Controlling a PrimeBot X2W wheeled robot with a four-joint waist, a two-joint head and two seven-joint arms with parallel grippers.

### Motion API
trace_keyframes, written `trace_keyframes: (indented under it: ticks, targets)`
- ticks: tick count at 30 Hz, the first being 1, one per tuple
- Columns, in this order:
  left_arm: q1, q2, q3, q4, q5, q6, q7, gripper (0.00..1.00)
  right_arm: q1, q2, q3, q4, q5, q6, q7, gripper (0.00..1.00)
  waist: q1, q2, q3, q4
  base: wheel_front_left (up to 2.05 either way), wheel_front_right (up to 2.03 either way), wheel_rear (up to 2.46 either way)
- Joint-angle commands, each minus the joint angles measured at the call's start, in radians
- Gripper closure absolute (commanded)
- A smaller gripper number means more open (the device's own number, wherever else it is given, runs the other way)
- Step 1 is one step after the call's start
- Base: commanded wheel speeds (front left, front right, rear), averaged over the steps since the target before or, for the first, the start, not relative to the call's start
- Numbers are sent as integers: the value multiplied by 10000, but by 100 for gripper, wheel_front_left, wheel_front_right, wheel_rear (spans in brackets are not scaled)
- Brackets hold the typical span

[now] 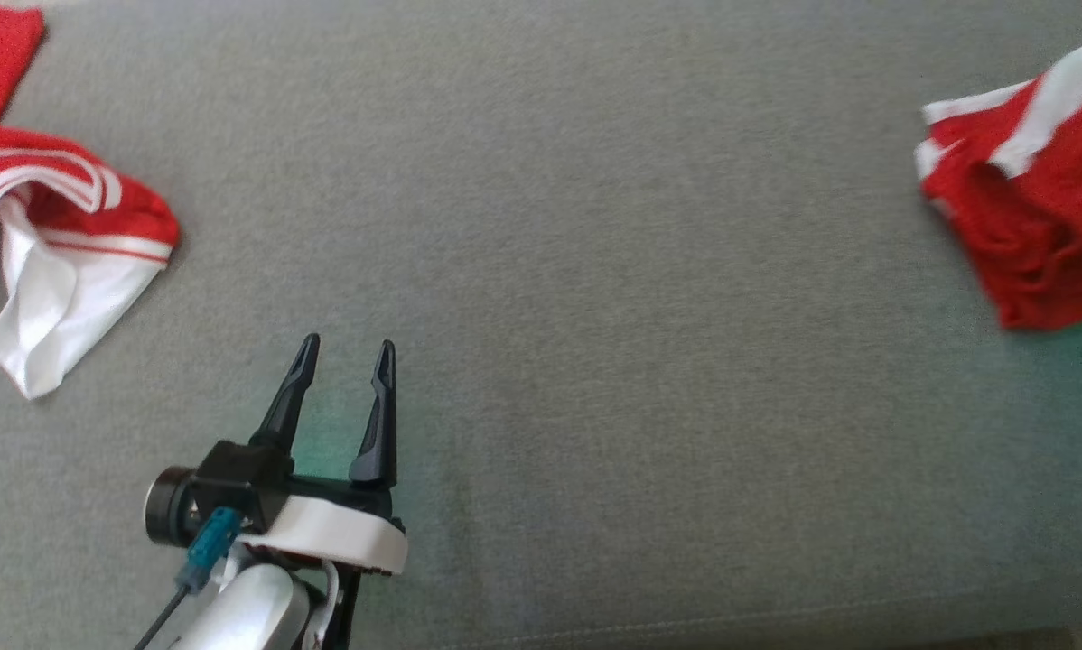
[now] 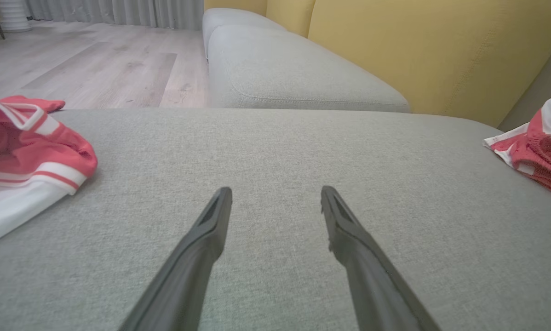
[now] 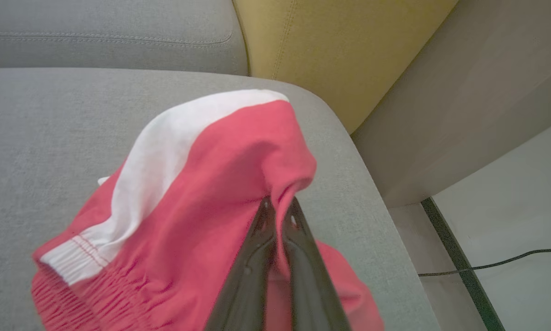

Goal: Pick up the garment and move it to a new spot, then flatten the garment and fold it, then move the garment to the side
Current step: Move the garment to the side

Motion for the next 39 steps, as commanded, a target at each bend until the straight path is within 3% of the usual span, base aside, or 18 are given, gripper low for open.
trace_keyframes:
  ticks: [1, 10, 11, 12, 17, 23, 31, 39]
  targets:
    - [-289, 257, 405, -385, 112, 82, -16, 0, -379, -411, -211, -216, -212, 65, 37, 100, -1, 0, 284, 267, 0, 0, 0]
    - [-321, 337, 426, -536, 136, 183, -16, 0, -678, -898, -1990, 75, -1391, 65, -55, 100, -1, 0, 582, 414, 0, 0, 0]
    - [-322, 336, 421, -535, 138, 192, -16, 0, -690, -872, -2143, 62, -1545, 65, -139, 69, -1, 0, 591, 400, 0, 0, 0]
    - [-330, 329, 410, -530, 139, 199, -12, 0, -703, -815, -2272, 38, -1683, 65, -255, 0, -1, 0, 591, 385, 0, 0, 0]
    - [-365, 298, 382, -440, 100, 179, -30, 0, -771, -185, -2453, -154, -2219, 65, -1038, 0, -1, 0, 409, 243, 0, 0, 0]
    - [-272, 207, 363, -225, -40, 129, -116, 0, -877, 590, -1655, -390, -2275, 65, -1682, 0, -1, 0, -250, 166, 0, 0, 0]
    - [43, 21, 515, 229, -345, 117, -382, 0, -409, 1307, 500, -523, -1056, 65, -2252, 0, -1, 0, -1578, 309, 0, 0, 0]
    - [720, -29, 968, 763, -693, 189, -665, 0, 1601, 2159, 1813, -1679, 481, 65, -2546, 0, -1, 0, -3077, 715, 0, 0, 0]
